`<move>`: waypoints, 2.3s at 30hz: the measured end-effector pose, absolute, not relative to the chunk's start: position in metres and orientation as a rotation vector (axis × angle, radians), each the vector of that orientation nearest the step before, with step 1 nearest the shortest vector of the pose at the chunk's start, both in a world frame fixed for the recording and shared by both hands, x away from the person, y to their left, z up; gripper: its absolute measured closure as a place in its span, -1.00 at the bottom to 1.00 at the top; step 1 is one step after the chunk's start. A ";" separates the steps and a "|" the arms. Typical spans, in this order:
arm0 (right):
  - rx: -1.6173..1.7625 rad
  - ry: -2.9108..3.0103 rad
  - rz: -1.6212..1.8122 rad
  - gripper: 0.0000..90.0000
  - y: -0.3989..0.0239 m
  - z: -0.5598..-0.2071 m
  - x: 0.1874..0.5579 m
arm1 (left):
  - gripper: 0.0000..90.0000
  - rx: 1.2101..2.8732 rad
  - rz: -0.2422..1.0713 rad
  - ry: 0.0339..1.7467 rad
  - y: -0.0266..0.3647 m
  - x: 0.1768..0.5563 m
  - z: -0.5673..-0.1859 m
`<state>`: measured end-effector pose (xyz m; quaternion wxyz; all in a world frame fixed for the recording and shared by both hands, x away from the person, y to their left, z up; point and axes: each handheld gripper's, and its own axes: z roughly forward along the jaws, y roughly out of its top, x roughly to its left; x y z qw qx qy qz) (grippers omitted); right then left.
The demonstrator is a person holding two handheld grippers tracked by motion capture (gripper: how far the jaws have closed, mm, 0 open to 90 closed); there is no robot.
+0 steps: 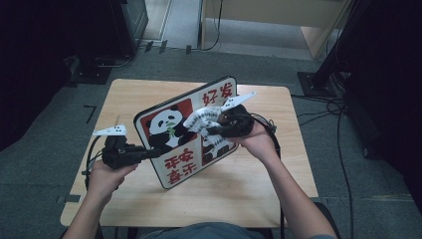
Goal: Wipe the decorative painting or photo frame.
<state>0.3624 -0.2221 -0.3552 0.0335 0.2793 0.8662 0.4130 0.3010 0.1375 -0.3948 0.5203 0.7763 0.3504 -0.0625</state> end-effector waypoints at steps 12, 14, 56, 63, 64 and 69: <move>0.850 2.678 1.247 0.73 -0.222 -0.373 0.358 | 0.67 1.861 -0.153 0.841 0.138 0.301 -0.395; 0.856 2.678 1.243 0.73 -0.222 -0.375 0.357 | 0.67 1.860 -0.155 0.842 0.138 0.301 -0.395; 0.949 2.787 1.155 0.73 -0.222 -0.443 0.343 | 0.66 1.861 -0.166 0.840 0.138 0.302 -0.396; 0.946 2.806 1.148 0.73 -0.223 -0.451 0.344 | 0.66 1.861 -0.167 0.840 0.138 0.302 -0.396; 0.950 2.809 1.142 0.73 -0.223 -0.452 0.343 | 0.66 1.860 -0.169 0.841 0.138 0.302 -0.396; 0.937 2.820 1.112 0.73 -0.221 -0.460 0.340 | 0.66 1.861 -0.169 0.839 0.138 0.302 -0.396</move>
